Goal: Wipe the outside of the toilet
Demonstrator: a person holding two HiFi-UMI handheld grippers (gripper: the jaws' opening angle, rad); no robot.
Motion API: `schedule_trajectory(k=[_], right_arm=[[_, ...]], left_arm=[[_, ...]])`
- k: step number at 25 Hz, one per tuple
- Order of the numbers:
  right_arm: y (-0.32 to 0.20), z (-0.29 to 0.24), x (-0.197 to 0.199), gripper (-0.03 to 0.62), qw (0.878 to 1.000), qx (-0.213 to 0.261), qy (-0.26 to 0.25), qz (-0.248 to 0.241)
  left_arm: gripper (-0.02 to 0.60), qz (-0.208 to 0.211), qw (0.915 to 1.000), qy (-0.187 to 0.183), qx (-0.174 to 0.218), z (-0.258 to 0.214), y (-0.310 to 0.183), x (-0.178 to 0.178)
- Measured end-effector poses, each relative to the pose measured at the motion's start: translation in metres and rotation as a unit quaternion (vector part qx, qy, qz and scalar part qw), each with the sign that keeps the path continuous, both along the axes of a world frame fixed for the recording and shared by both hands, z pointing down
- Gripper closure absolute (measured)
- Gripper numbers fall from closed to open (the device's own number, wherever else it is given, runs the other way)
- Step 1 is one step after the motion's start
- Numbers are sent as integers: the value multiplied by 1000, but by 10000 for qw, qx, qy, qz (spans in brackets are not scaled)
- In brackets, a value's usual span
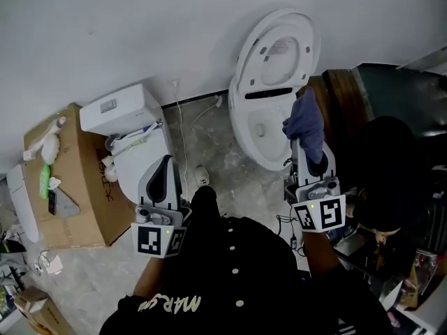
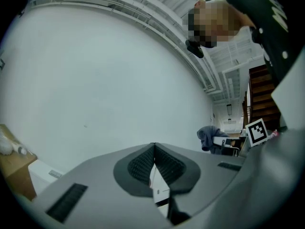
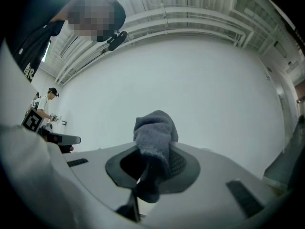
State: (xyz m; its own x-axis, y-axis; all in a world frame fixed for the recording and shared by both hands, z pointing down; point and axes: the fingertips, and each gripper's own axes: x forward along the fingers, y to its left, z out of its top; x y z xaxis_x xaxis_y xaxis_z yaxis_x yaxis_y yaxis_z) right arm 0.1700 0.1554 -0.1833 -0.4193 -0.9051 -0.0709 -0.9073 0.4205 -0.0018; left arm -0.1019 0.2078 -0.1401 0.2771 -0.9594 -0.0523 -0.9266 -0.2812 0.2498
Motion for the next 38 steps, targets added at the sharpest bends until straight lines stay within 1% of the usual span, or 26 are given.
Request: schedule_trajectory(k=[2,6,10,14,19,22,26,28,30,33,35,38], right_arm=[[-13,-1,-11,534,10000,12,16,-11],[-39,0,-33,534,10000,-36,66,-26],[-59,5,-50,534,9999,-149,21,-29],[-71,22,-67,534,9994,-294,151,-134],[-83,44,-71,534,9982,-499,177,-266],[-90,59,-68,534,9975,-604,172,-317],[-98,79,-66,536,9956,-818,116,-445],[-103,92,-68,534,9943,-925,116,-515],[-108,109,-70,534,9925,-1075,89,-577],[-120,142,-75,536,9887,-1363,-33,-628],[-128,167,-80,534,9854,-1568,-157,-639],[-137,209,-89,536,9794,-1897,-340,-608]], left_arm=[[571,-41,9999,79,-58,-2,-13,-10],[571,-31,9997,236,38,-10,-39,-29],[571,151,9998,115,-28,-9,-60,-37],[571,279,9995,62,-115,0,-80,-37],[571,333,9991,73,-266,13,-97,-24],[571,367,9991,65,-202,17,-104,-12],[571,304,9990,-66,-332,25,-109,-3],[571,322,9989,-29,-340,29,-113,2],[571,309,9989,-14,-341,33,-118,6],[571,282,9989,-144,-359,44,-125,9],[571,260,9991,-140,-319,52,-132,11],[571,250,9983,-179,-503,75,-138,14]])
